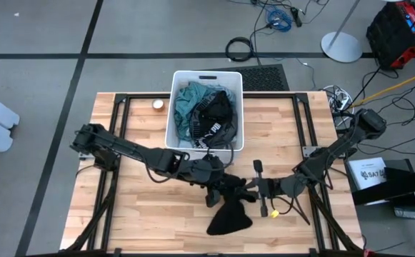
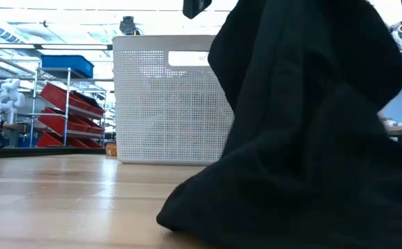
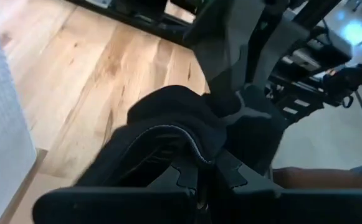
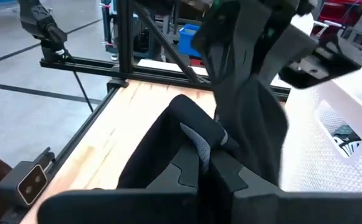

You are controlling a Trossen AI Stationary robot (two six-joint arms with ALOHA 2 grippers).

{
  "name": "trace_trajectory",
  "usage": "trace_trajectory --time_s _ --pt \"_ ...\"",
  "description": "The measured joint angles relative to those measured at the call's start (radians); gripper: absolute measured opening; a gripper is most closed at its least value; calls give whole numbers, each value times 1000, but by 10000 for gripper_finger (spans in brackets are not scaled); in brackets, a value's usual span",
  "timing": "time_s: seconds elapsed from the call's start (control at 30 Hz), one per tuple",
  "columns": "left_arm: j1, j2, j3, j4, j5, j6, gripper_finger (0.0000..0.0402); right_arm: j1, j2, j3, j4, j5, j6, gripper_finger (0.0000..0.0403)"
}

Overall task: Sort clothes
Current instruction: Put the black boxer into the white laundry bin

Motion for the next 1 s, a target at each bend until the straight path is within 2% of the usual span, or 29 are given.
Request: trace_trajectory --time_s 0.2,0.33,0.43,0.73,1.0 --pt "-7 11 0 27 2 0 13 0 0 0 -27 0 -14 3" --pt "-11 11 0 51 104 -1 13 3 0 0 -64 48 -15 21" --pt "-24 11 0 46 141 -1 13 6 0 0 -75 81 -30 42" --pt "-28 12 -1 51 79 -1 13 6 0 0 -60 77 -51 127" --pt "-15 28 -2 125 105 -1 13 4 30 0 0 74 -74 191"
